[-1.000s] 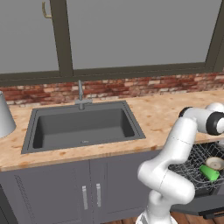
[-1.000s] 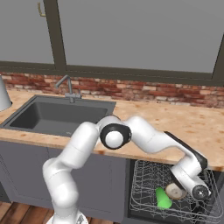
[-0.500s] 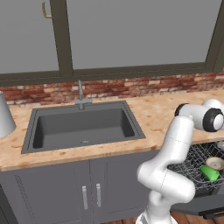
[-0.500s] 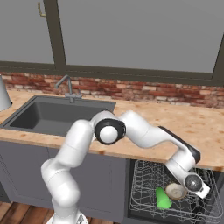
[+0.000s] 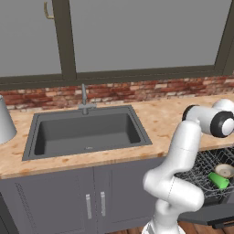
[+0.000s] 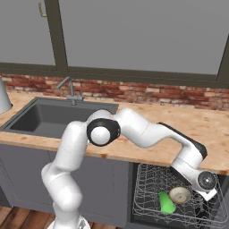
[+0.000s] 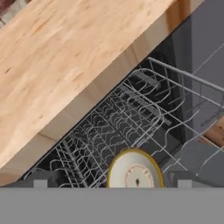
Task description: Pick up the cup and bowl from the counter, place them in the dishwasher, and close the dishwasher door.
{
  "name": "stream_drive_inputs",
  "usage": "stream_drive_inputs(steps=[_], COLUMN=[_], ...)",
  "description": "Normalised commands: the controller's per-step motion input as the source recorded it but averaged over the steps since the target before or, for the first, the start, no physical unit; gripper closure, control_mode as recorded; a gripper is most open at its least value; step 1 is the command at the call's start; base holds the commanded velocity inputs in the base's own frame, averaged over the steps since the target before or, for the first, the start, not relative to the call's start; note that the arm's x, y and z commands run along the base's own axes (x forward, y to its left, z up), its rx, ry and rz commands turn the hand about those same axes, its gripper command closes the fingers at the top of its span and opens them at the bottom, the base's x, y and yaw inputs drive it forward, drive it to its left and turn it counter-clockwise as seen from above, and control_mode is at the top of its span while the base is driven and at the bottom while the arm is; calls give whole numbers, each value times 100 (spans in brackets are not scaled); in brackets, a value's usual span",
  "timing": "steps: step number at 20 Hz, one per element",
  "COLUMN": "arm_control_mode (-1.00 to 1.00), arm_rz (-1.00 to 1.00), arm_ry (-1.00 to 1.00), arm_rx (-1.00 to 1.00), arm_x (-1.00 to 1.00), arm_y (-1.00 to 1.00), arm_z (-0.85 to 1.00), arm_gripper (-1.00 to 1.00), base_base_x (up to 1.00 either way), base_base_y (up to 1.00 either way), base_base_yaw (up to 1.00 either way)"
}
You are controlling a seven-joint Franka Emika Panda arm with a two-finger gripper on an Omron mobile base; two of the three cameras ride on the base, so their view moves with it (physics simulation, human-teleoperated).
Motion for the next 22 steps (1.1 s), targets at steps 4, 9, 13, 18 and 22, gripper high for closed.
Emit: stream_drive_inputs(steps=[4, 9, 13, 18, 22], arm_control_mode=[-100, -100, -100, -100, -100], arm_rz=[-19, -14, -5, -3, -3], arm_ry=[8, 1, -1, -3, -2], arm_rx=[35, 12, -3, 0, 0], arm_x=[-12, -7, -49, -70, -62], arm_y=[0, 0, 11, 9, 3], arm_z=[12, -1, -12, -7, -5], arm_gripper=[-100, -100, -100, -100, -100], base_base_x=[0, 0, 0, 0, 0], base_base_y=[0, 0, 0, 0, 0], base_base_yaw=[0, 0, 0, 0, 0])
